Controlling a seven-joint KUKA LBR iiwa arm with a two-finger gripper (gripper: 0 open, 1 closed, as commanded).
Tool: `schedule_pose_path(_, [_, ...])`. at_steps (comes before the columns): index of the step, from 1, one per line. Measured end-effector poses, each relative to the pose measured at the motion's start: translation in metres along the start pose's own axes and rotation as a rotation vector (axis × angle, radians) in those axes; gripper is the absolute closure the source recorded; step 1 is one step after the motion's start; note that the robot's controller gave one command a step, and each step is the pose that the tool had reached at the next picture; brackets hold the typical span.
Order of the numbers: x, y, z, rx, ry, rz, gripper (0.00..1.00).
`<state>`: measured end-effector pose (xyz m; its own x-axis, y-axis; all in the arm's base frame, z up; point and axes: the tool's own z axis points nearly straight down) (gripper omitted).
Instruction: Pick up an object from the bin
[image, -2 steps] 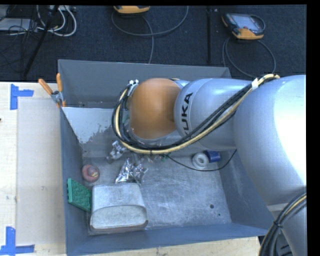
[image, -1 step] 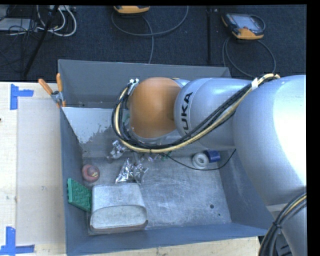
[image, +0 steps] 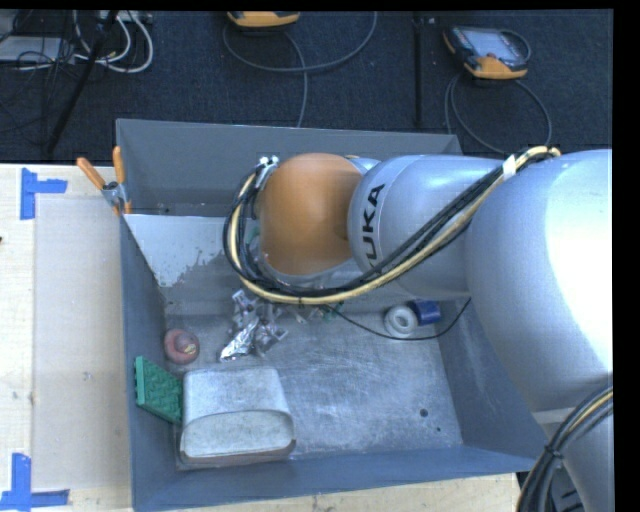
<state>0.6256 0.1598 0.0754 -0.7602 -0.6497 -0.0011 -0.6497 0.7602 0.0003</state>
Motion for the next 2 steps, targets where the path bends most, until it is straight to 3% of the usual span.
schedule_pose_path(1, [-0.002, 0.0, -0.07, 0.003, -0.007, 0.005, 1.0])
schedule_pose_path(2, [-0.003, 0.0, -0.103, 0.002, -0.004, 0.012, 1.0])
